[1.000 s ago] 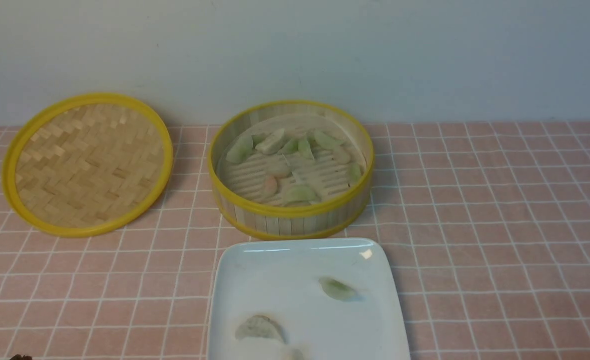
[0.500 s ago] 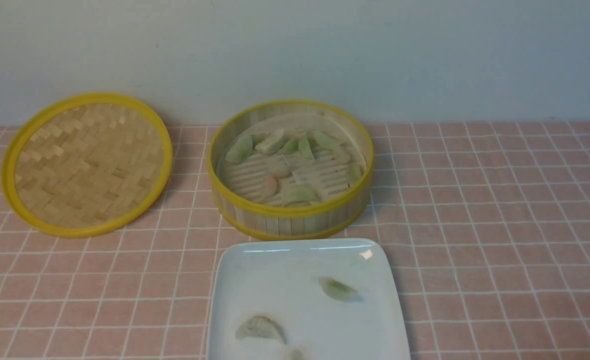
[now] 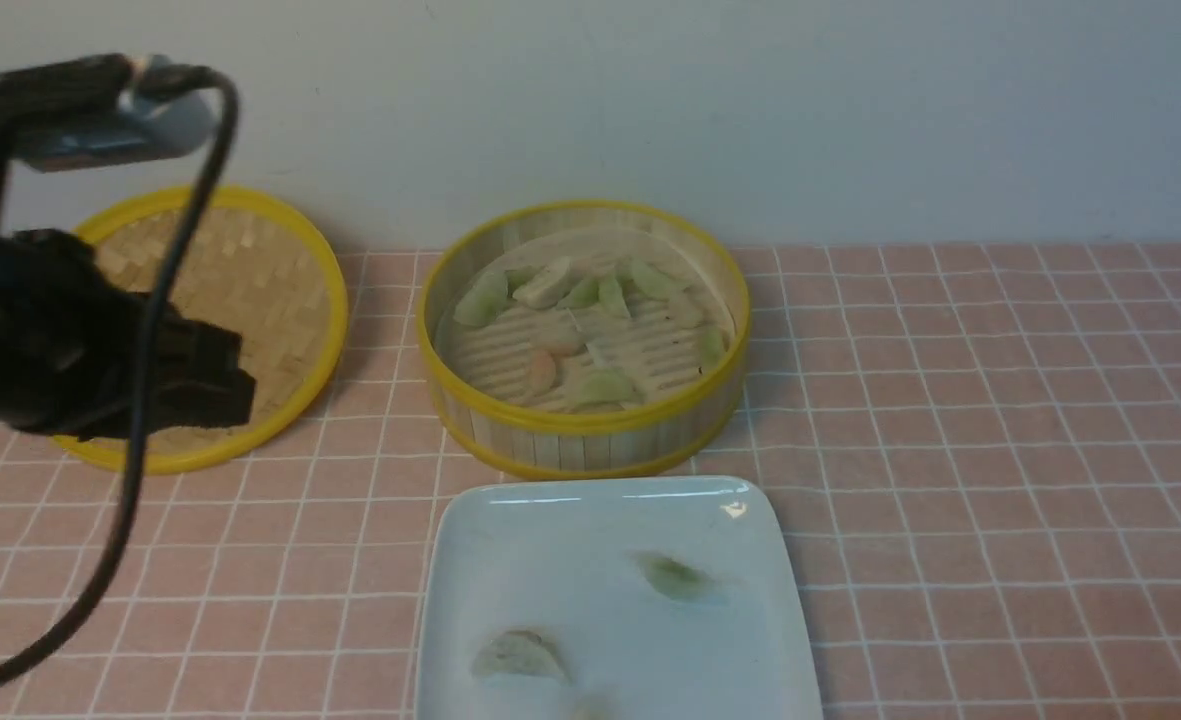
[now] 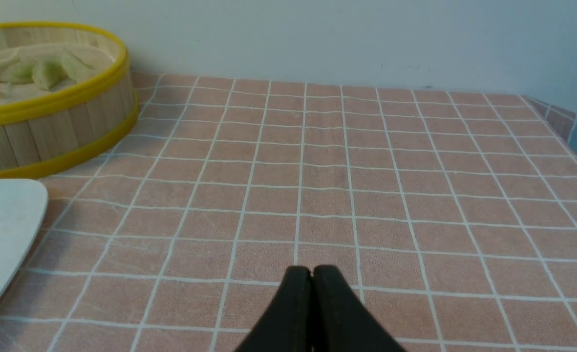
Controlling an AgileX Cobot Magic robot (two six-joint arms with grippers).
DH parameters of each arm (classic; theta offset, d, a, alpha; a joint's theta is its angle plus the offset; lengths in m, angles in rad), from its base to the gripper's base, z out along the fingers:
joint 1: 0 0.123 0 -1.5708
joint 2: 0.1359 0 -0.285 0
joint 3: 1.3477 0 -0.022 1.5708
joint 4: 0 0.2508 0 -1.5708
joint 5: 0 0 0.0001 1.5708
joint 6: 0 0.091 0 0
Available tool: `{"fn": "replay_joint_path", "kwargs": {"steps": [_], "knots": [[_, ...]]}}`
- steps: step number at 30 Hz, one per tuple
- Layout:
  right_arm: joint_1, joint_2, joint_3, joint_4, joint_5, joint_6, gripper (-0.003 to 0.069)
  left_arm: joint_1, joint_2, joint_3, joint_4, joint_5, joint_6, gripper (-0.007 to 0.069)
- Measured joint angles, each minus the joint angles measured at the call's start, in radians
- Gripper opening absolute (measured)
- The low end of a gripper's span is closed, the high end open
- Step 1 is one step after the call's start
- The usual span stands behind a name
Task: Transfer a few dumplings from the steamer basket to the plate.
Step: Use the left arm to grab a dumpling from the steamer
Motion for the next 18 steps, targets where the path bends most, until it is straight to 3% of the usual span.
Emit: {"fn": "replay_joint_path", "kwargs": {"steps": [3,7,11,18], "knots": [[0.0,0.0,0.0,0.0,0.0,0.0,-0.0015,-0.103,0.158,-0.103,0.064,0.024,-0.012,-0.0006],[0.0,0.0,0.0,0.0,0.0,-0.003,-0.0015,-0.253,0.328,-0.257,0.225,0.024,-0.126,-0.0006],[0.0,0.0,0.0,0.0,0.0,-0.004,-0.0015,-0.309,0.488,-0.429,0.338,0.028,-0.2,-0.0006],[0.0,0.0,0.0,0.0,0.0,-0.004,-0.0015,-0.313,0.7,-0.661,0.37,0.048,-0.212,-0.0006]]}}
